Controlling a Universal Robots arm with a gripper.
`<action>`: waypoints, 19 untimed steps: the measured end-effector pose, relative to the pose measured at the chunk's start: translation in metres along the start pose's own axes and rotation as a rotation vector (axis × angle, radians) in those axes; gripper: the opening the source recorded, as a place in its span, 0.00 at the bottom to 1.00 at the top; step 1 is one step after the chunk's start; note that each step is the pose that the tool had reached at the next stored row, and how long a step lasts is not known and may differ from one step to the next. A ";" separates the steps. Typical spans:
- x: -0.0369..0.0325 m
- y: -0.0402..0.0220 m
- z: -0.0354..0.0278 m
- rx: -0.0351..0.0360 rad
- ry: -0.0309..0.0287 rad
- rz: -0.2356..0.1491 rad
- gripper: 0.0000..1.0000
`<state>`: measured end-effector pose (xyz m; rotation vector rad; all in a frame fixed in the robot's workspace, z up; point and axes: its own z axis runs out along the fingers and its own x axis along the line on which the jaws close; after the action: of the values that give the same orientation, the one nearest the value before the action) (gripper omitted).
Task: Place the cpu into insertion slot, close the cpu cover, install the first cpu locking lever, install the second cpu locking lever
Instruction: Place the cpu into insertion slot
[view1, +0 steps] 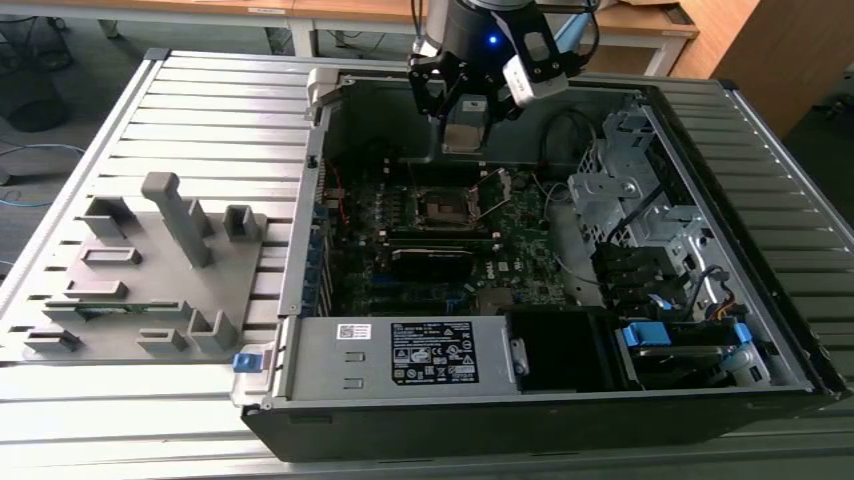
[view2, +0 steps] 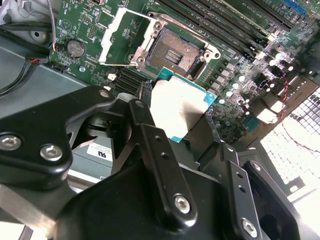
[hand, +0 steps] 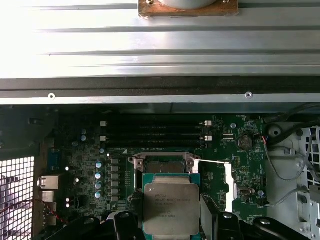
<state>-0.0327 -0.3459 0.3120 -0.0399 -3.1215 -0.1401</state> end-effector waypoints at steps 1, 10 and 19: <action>0.0000 0.0000 0.0000 0.0000 0.0000 0.000 0.54; -0.0001 -0.0002 0.0020 0.0000 0.0000 0.000 0.54; 0.0000 -0.0002 0.0027 0.0000 0.0001 0.000 0.54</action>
<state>-0.0327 -0.3459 0.3094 -0.0399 -3.1215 -0.1400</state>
